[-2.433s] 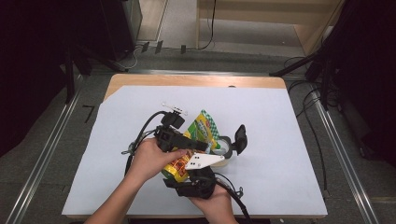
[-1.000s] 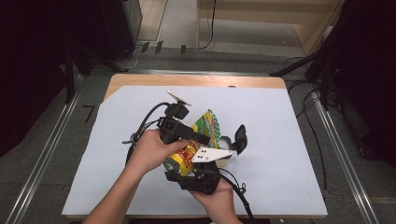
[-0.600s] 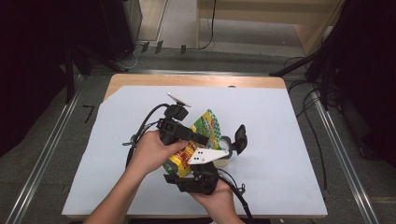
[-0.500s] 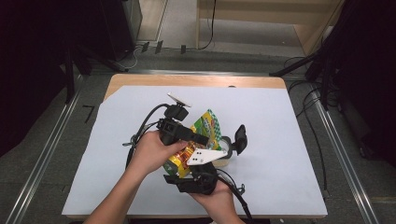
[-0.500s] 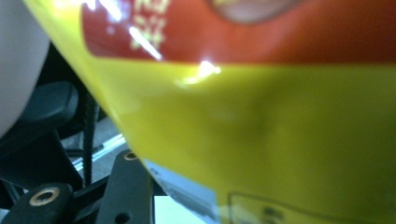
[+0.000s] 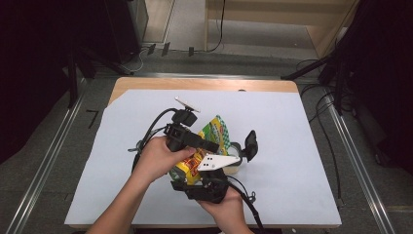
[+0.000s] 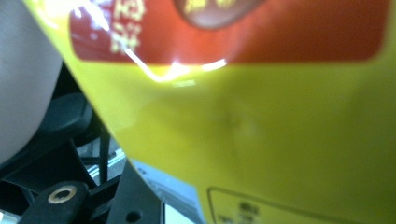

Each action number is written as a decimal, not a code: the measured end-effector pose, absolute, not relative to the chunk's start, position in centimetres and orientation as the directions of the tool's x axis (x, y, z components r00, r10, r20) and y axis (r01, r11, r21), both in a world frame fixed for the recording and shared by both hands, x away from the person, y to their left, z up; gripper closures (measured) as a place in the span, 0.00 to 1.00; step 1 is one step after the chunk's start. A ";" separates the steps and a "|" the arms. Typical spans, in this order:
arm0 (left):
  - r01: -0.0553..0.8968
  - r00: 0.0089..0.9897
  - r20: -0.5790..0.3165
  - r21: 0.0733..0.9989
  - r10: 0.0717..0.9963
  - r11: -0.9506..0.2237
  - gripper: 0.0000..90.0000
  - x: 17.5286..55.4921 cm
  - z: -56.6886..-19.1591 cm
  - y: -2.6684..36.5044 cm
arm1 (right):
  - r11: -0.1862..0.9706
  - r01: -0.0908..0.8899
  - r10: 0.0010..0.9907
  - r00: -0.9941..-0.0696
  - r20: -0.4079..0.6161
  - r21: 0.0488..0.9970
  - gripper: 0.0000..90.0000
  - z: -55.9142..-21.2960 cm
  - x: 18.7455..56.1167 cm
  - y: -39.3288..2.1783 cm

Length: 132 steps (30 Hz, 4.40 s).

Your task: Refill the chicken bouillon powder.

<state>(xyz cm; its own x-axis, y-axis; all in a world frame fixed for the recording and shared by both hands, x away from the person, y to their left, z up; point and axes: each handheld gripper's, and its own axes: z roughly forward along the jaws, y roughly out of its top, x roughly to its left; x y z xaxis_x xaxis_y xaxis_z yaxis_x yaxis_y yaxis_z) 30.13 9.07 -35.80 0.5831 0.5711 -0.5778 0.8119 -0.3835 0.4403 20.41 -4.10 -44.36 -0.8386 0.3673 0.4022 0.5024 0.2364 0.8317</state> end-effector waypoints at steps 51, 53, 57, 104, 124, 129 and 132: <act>0.833 0.553 -0.525 0.347 0.647 -0.430 0.79 32.2 -34.6 7.0 | 0.169 0.548 0.370 -0.806 0.463 0.819 0.72 -43.9 21.3 -4.7; 0.824 0.566 -0.503 0.339 0.654 -0.453 0.83 32.3 -34.4 6.8 | 0.170 0.551 0.374 -0.803 0.464 0.817 0.72 -43.8 21.4 -4.7; 0.817 0.576 -0.482 0.329 0.660 -0.473 0.87 32.4 -34.2 6.6 | 0.172 0.550 0.376 -0.803 0.461 0.817 0.72 -43.9 21.3 -4.6; 0.864 0.500 -0.582 0.281 0.642 -0.418 0.92 34.4 -35.0 7.7 | 0.194 0.543 0.371 -0.812 0.451 0.817 0.73 -43.7 21.8 -4.6; 0.859 0.510 -0.577 0.300 0.638 -0.415 0.92 34.0 -35.1 8.0 | 0.218 0.533 0.377 -0.819 0.433 0.818 0.73 -43.6 21.6 -4.5; 0.861 0.508 -0.575 0.306 0.642 -0.407 0.92 33.9 -35.0 8.5 | 0.228 0.522 0.367 -0.828 0.424 0.822 0.73 -43.6 21.7 -4.1; 0.861 0.508 -0.573 0.310 0.643 -0.404 0.92 33.9 -35.0 8.6 | 0.227 0.521 0.365 -0.829 0.425 0.823 0.73 -43.6 21.7 -4.0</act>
